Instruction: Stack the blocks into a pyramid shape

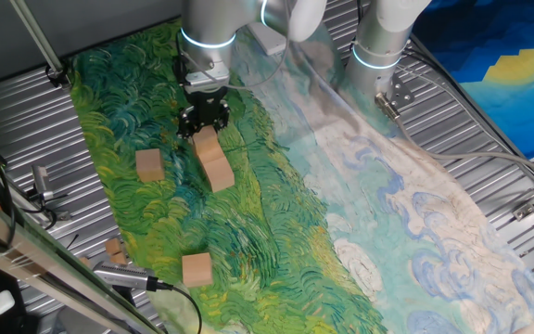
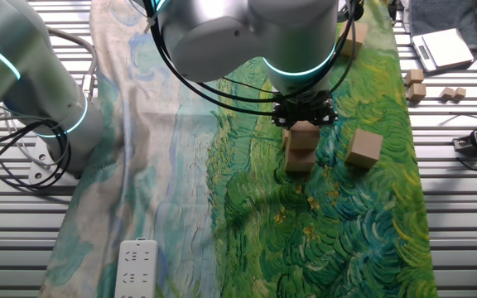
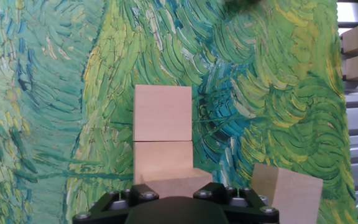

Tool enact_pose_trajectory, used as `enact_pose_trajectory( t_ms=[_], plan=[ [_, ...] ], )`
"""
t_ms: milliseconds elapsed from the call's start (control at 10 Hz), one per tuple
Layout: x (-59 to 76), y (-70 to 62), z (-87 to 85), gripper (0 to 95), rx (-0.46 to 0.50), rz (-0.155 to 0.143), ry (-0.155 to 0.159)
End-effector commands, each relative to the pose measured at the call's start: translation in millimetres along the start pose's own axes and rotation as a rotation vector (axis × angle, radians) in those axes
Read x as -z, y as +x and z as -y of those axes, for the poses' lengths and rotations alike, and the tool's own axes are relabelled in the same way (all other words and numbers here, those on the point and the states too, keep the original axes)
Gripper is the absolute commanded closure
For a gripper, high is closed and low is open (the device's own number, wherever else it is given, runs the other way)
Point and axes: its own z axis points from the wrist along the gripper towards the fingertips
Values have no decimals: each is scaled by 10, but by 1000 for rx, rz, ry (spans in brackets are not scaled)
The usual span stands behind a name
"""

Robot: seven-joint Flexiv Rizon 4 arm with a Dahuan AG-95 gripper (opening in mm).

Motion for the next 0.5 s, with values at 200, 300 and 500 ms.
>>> enact_pose_trajectory(
  t_ms=[200,300,500],
  plan=[
    [-9,3,-1,760,8,2,5],
    [-9,3,-1,760,11,5,6],
    [-8,3,-1,570,14,8,7]
  ],
)
